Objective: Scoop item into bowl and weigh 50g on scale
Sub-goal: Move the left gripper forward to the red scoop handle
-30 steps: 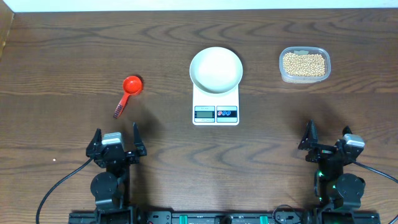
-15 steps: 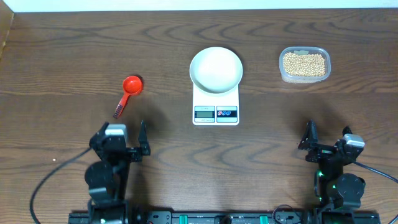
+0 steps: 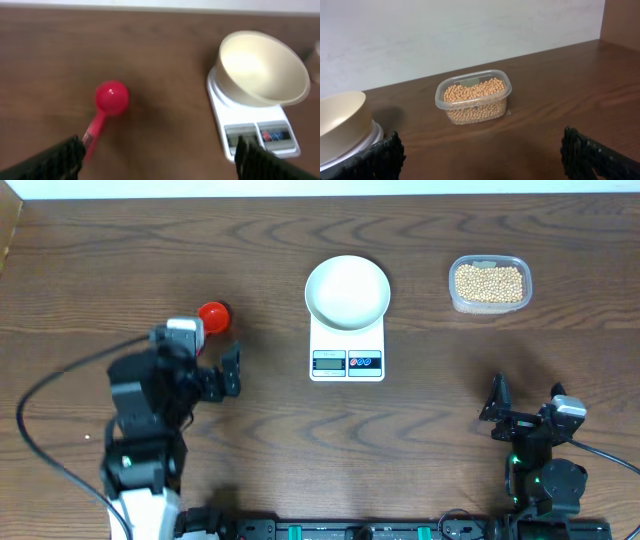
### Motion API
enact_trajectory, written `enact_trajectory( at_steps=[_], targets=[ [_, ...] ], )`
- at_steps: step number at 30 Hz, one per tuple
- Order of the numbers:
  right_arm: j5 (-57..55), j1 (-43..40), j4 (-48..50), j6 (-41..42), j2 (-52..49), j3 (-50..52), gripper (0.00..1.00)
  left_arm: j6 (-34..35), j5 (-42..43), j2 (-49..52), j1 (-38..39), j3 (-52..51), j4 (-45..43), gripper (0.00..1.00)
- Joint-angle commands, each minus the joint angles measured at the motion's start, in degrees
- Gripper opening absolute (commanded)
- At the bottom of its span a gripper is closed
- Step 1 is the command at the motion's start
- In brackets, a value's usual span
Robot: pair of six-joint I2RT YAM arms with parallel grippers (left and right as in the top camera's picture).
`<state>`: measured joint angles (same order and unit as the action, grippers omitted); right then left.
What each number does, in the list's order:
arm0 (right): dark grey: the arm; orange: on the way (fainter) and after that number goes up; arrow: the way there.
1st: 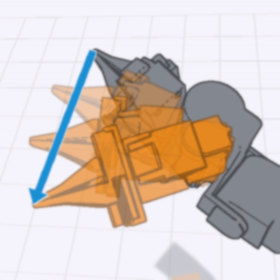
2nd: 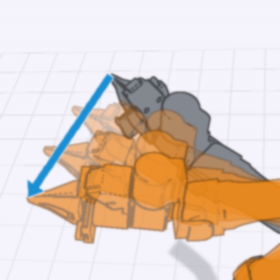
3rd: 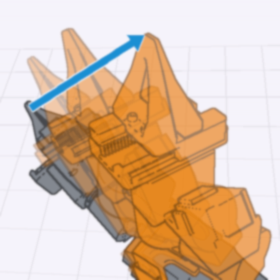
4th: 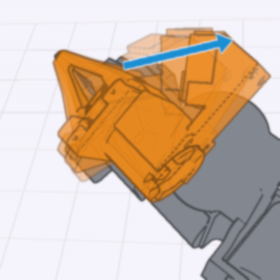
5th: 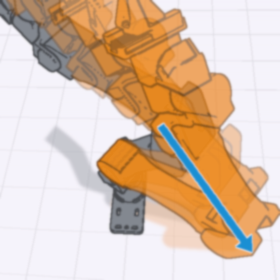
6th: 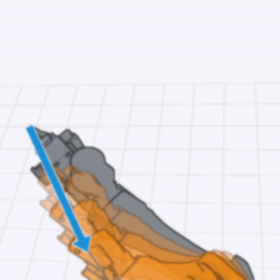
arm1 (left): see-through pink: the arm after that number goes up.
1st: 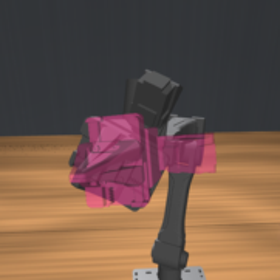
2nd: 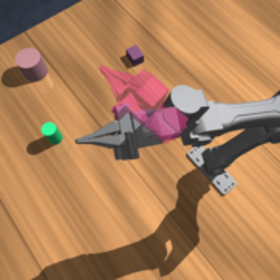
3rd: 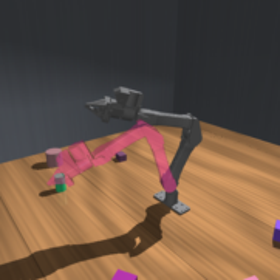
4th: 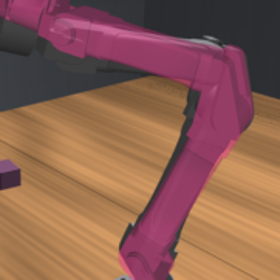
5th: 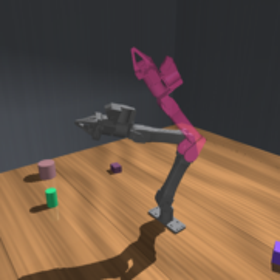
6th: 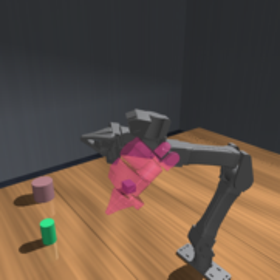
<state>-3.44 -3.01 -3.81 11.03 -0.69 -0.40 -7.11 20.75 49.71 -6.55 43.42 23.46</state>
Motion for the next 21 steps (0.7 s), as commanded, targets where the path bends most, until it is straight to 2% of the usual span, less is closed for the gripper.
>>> enact_trajectory(
  at_steps=[1, 4, 9, 16, 21],
  targets=[
    [0.0, 0.4, -0.2, -0.2, 0.3, 0.1, 0.99, -1.7, 6.0, 6.4, -0.5, 8.8, 4.9, 0.98],
    [-0.1, 0.4, -0.2, -0.2, 0.3, 0.1, 0.99, -4.6, 10.4, 13.1, -2.3, 16.7, 12.0, 0.98],
    [0.0, 0.4, -0.2, -0.2, 0.3, 0.1, 0.99, -5.3, 13.2, 22.2, -7.1, 26.6, 20.6, 0.98],
    [0.0, 0.4, -0.2, -0.2, 0.3, 0.1, 0.99, -5.1, 12.9, 26.8, -11.7, 27.3, 21.4, 0.98],
    [-0.1, 0.4, -0.2, -0.2, 0.3, 0.1, 0.99, -11.2, 10.2, 30.8, -11.8, 26.4, 21.5, 0.98]
  ],
)
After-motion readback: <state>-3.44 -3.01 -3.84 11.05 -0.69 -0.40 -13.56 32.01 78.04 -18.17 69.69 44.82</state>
